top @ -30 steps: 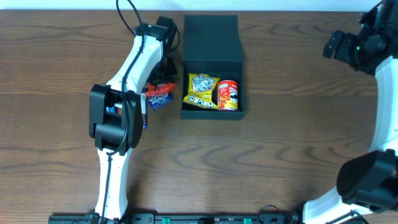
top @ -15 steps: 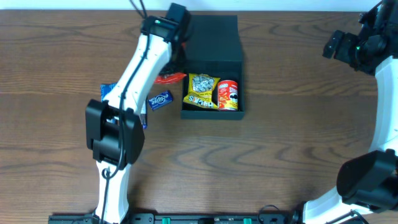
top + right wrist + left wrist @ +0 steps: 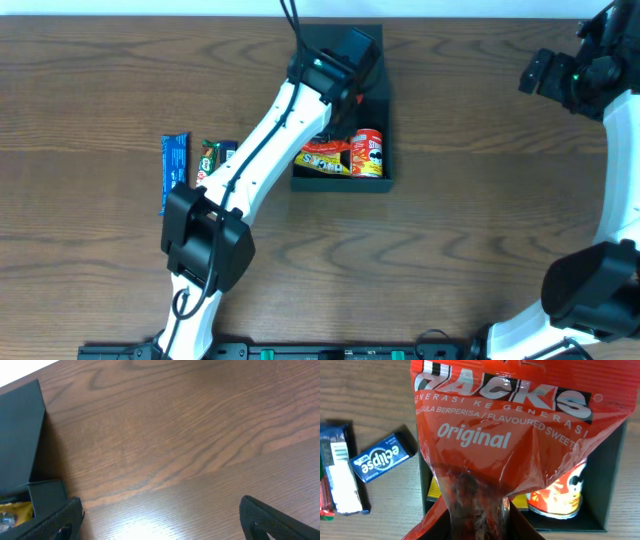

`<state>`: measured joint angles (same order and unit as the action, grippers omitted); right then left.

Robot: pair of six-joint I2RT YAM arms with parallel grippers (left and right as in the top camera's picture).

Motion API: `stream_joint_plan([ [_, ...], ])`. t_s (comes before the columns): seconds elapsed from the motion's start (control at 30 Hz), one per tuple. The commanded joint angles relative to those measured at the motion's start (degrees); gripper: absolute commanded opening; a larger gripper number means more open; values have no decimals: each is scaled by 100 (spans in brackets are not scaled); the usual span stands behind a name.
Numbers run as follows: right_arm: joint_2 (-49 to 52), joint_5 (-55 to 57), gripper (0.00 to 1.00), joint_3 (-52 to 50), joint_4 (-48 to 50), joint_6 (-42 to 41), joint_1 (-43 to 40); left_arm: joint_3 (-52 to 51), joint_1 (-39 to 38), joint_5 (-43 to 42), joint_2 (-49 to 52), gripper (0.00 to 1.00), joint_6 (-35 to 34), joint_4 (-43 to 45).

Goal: Pack container
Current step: 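Carry the red Hacks bag into the box and release it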

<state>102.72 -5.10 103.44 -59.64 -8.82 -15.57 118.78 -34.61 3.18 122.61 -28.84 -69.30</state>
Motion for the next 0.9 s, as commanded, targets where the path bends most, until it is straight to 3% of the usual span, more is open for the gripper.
stream_joint_plan([
  [0.0,-44,37,99,37,-42,-74,-11,125,9,35,286,24,-238,-153],
  [0.57,-44,37,99,37,-63,-74,-11,4,13,83,1211,28,-658,-243],
  [0.87,-44,35,99,37,-66,-74,-11,-741,15,-2,1220,31,-763,188],
])
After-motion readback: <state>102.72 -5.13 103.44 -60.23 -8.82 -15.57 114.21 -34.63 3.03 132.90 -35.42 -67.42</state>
